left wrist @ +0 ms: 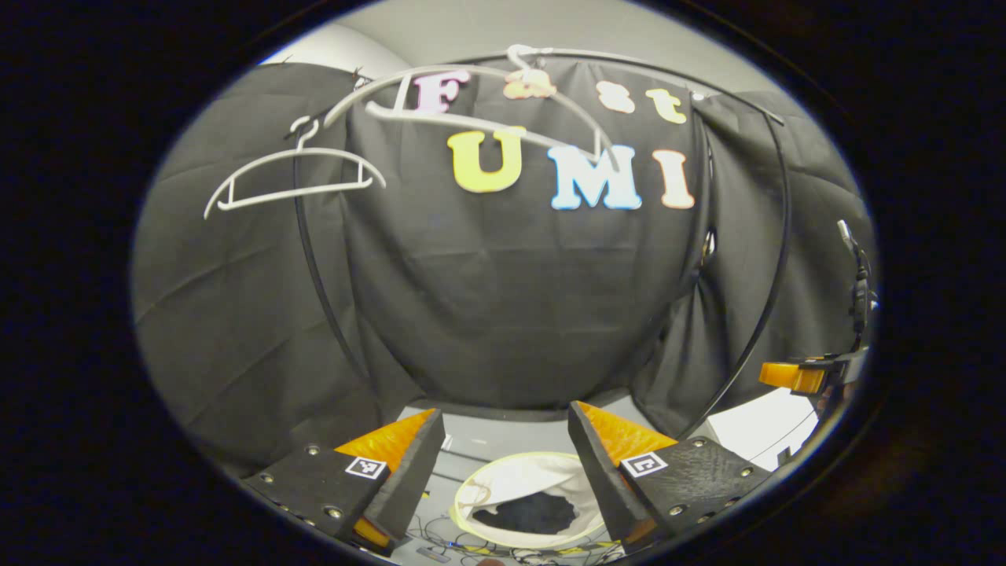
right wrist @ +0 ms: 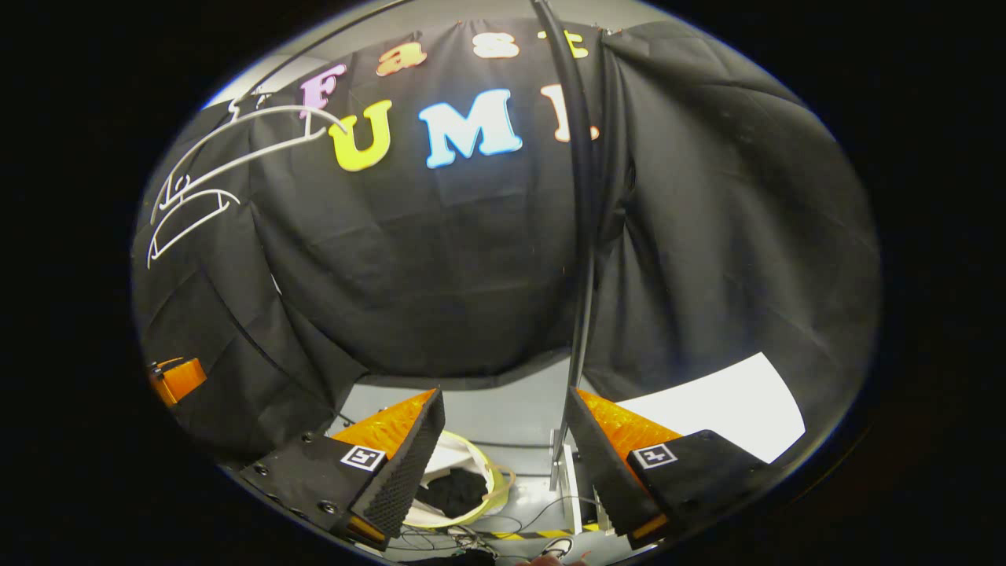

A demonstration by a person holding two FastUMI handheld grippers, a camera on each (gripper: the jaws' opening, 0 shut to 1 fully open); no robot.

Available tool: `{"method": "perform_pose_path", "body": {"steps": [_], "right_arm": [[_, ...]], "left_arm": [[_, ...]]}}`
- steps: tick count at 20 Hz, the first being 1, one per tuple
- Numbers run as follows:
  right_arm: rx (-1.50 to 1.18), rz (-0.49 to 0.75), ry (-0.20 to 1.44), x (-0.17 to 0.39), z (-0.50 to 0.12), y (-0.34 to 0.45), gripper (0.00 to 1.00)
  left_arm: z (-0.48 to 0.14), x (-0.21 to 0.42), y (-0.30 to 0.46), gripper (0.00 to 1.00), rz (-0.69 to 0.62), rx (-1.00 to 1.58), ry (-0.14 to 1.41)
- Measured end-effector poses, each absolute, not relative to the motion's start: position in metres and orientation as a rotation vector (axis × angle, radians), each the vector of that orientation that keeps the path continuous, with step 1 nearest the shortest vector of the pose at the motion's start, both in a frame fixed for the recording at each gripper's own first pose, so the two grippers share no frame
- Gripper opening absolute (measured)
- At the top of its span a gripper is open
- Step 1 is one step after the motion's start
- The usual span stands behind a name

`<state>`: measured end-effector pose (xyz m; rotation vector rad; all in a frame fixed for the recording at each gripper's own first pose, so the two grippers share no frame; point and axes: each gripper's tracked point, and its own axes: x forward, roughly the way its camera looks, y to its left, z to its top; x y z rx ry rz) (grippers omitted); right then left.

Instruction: Grasp the clothes on the hanger with both hands and then place them into the laundry hamper below.

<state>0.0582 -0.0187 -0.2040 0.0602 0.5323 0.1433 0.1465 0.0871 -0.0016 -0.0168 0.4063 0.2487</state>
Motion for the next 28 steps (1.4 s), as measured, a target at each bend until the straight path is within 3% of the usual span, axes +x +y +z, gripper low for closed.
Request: {"method": "perform_pose_path", "body": {"steps": [5, 6, 8, 9, 10, 16, 22, 24, 28], "right_arm": [[0.103, 0.172, 0.289, 0.069, -0.127, -0.028, 0.93], [0.107, 0.185, 0.254, 0.068, -0.111, -0.028, 0.98], [0.118, 0.205, 0.183, 0.069, -0.079, -0.03, 0.93], [0.129, 0.212, 0.15, 0.069, -0.065, -0.031, 0.98], [0.137, 0.22, 0.123, 0.073, -0.053, -0.03, 0.92], [0.164, 0.13, -0.034, 0.065, 0.014, -0.045, 0.92], [0.124, 0.035, -0.061, 0.048, 0.015, -0.039, 0.92], [0.103, -0.001, -0.058, 0.041, 0.008, -0.039, 0.98], [0.071, -0.032, -0.037, 0.02, -0.003, -0.039, 0.98]], "left_arm": [[0.112, 0.146, 0.049, 0.94, 0.276, -0.092, 0.225], [0.136, 0.146, 0.046, 0.93, 0.277, -0.098, 0.187], [0.184, 0.147, 0.039, 0.93, 0.279, -0.091, 0.12], [0.213, 0.145, 0.036, 0.93, 0.281, -0.078, 0.089], [0.238, 0.147, 0.036, 0.93, 0.281, -0.064, 0.055], [0.329, 0.135, 0.04, 0.93, 0.242, -0.066, -0.09], [0.321, 0.111, 0.066, 0.92, 0.253, -0.027, -0.11], [0.305, 0.107, 0.078, 0.92, 0.283, -0.002, -0.11], [0.263, 0.118, 0.092, 0.92, 0.304, -0.031, -0.058]]}}
